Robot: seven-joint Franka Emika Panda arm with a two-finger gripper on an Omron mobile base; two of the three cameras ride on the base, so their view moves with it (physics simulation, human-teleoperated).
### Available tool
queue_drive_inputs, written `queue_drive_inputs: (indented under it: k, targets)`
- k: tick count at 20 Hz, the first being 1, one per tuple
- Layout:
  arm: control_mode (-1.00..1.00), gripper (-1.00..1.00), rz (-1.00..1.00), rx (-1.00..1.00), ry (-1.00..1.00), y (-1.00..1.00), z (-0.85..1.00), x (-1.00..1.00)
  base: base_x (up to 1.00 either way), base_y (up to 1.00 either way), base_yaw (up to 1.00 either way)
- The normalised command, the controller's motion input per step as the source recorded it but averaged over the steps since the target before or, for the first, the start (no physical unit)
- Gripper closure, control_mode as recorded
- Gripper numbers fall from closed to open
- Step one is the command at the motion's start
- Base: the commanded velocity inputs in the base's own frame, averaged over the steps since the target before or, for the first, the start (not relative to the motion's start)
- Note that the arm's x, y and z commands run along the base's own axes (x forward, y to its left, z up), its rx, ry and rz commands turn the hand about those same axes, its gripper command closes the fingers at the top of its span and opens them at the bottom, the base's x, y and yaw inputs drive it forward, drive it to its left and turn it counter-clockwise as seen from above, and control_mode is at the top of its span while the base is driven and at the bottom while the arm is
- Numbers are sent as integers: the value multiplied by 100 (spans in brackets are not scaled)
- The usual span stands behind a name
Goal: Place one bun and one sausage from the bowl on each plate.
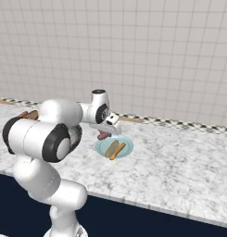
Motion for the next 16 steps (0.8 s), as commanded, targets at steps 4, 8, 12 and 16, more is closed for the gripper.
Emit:
queue_drive_inputs:
  k: [4, 8, 12, 16]
  targets:
    - [-100, 100, 0, 0, -3, 6, -36, 0, 0, 0, 0]
    - [-100, 100, 0, 0, -2, 0, -27, 0, 0, 0, 0]
    - [-100, 100, 0, 0, -1, 0, -24, 0, 0, 0, 0]
    - [-100, 100, 0, 0, -1, 0, -26, 0, 0, 0, 0]
